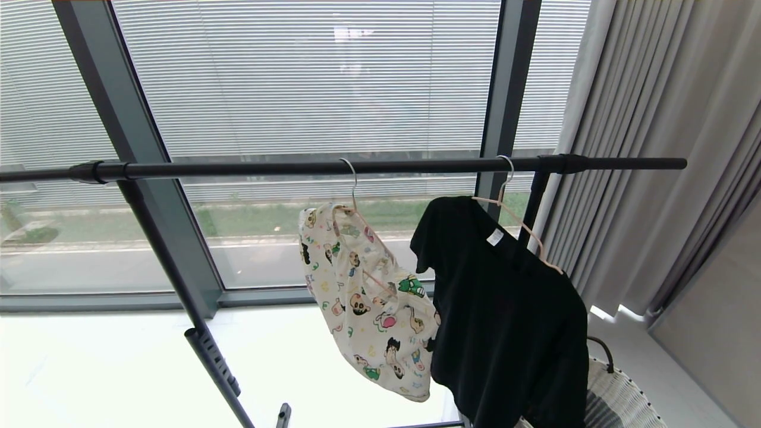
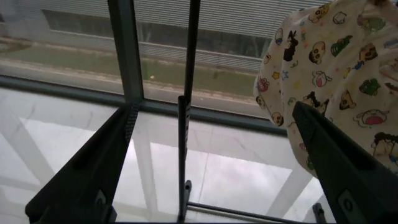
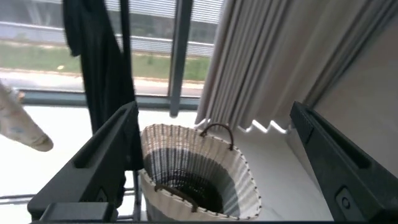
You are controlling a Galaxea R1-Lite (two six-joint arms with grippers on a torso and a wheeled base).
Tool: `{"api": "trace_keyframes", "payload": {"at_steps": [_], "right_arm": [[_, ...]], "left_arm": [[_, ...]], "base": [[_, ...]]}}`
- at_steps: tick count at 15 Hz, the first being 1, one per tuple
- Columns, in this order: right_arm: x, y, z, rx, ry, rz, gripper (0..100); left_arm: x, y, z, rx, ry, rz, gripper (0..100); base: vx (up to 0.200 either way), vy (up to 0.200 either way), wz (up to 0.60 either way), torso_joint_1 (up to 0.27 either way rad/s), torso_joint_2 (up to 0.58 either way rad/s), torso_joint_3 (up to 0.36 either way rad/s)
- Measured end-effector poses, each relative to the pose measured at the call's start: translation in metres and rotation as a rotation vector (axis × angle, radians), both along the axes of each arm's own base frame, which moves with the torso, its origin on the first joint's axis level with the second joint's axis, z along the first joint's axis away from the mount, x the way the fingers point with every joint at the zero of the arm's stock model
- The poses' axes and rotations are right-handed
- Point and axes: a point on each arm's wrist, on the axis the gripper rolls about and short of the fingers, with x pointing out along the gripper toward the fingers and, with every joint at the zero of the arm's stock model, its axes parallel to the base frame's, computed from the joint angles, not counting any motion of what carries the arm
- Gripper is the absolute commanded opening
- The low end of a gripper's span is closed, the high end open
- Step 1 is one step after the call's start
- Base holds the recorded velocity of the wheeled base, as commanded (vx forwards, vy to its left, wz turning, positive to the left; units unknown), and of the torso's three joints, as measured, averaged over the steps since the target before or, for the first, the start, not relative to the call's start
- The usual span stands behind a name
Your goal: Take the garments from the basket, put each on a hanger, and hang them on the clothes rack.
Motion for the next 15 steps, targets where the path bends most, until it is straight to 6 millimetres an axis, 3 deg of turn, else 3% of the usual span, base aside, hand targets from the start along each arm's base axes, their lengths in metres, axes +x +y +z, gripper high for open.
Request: {"api": "trace_keyframes", "payload": {"at_steps": [4, 7, 11, 15], "right_arm": [[0.0001, -0.001, -0.0016, 0.006, 0.003, -0.046, 100], [-0.0002, -0.0035, -0.0018, 0.064, -0.005, -0.156, 100], [-0.0001, -0.0031, -0.0019, 0.062, -0.002, -0.135, 100], [0.0002, -0.0009, -0.002, 0.027, 0.003, -0.037, 100]], "left_arm": [[-0.0008, 0.0038, -0.0001, -0.139, -0.03, 0.174, 100], [-0.0008, 0.0038, 0.0042, 0.058, -0.031, 0.176, 100], [0.0003, -0.0015, 0.0035, -0.055, -0.044, -0.072, 100], [0.0004, -0.0021, -0.0034, -0.133, 0.017, -0.096, 100]], "base": [[0.0, 0.0, 0.0, 0.0, 0.0, 0.0], [0.0, 0.0, 0.0, 0.0, 0.0, 0.0], [0.0, 0.0, 0.0, 0.0, 0.0, 0.0], [0.0, 0.0, 0.0, 0.0, 0.0, 0.0]]}}
